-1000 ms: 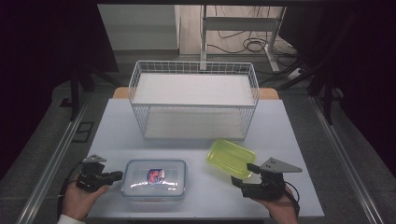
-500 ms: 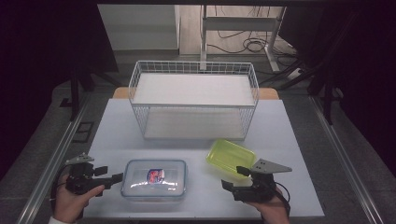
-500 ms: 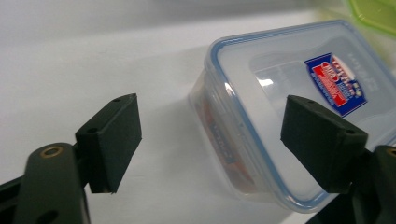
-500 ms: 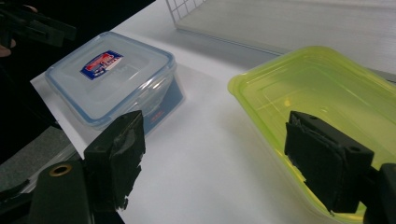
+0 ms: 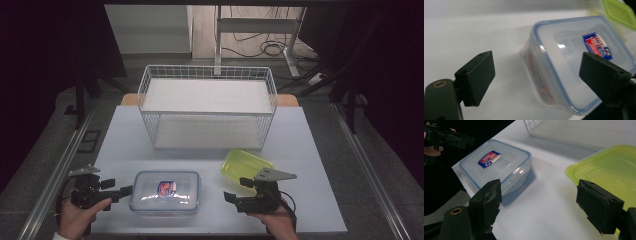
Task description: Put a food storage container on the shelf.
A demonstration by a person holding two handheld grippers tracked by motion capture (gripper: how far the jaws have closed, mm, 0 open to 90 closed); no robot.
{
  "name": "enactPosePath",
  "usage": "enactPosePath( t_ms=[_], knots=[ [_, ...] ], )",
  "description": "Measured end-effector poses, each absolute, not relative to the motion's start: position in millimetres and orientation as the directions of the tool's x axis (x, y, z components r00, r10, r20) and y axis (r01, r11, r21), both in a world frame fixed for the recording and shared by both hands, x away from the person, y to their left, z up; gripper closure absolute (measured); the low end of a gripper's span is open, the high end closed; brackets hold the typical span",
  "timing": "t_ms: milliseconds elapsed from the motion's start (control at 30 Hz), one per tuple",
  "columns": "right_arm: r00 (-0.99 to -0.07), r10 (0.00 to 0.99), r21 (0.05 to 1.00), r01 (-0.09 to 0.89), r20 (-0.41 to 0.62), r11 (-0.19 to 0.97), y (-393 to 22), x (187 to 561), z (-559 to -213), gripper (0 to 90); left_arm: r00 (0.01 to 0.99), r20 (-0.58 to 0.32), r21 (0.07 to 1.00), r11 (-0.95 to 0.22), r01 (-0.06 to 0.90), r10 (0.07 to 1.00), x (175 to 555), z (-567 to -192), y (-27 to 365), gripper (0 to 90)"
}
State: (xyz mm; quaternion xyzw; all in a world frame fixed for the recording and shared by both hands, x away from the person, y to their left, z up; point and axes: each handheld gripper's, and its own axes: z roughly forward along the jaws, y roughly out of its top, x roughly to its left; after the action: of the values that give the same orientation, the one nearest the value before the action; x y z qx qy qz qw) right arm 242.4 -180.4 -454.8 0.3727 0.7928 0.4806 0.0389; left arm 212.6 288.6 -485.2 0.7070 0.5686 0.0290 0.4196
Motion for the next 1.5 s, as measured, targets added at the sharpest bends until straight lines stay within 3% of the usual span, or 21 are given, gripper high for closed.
enactPosePath(
  t_ms=[167, 333, 533, 800, 1100, 1300, 1500],
  knots=[
    [-0.733, 0.607, 0.788, 0.554, 0.307, 0.270, -169.1, 239.2, -453.7, 20.5, 0.350, -0.510, 0.607, 0.041, 0.793, 0.786, 211.8, -487.3, 292.1, 11.9],
    [-0.738, 0.594, 0.788, 0.556, 0.321, 0.265, -163.7, 238.8, -454.6, 20.6, 0.333, -0.529, 0.586, 0.053, 0.808, 0.781, 213.0, -492.7, 292.1, 12.9],
    [-0.747, 0.573, 0.780, 0.563, 0.338, 0.273, -150.9, 239.6, -455.5, 20.5, 0.317, -0.635, 0.519, 0.086, 0.850, 0.705, 219.8, -507.7, 286.6, 14.2],
    [-0.756, 0.555, 0.773, 0.566, 0.347, 0.287, -137.7, 240.4, -457.3, 20.5, 0.315, -0.679, 0.477, 0.073, 0.876, 0.664, 228.0, -519.1, 277.3, 17.3],
    [-0.749, 0.561, 0.766, 0.575, 0.351, 0.288, -137.5, 241.8, -460.5, 20.5, 0.311, -0.723, 0.451, 0.081, 0.889, 0.617, 228.9, -525.3, 279.4, 30.7],
    [-0.748, 0.556, 0.756, 0.585, 0.363, 0.294, -135.3, 242.6, -462.6, 20.5, 0.302, -0.744, 0.437, 0.091, 0.895, 0.596, 228.5, -526.3, 282.8, 35.1],
    [-0.713, 0.570, 0.689, 0.651, 0.410, 0.319, -118.0, 247.5, -472.2, 21.2, 0.302, -0.753, 0.429, 0.089, 0.899, 0.585, 229.1, -527.2, 285.0, 36.4]
  ],
)
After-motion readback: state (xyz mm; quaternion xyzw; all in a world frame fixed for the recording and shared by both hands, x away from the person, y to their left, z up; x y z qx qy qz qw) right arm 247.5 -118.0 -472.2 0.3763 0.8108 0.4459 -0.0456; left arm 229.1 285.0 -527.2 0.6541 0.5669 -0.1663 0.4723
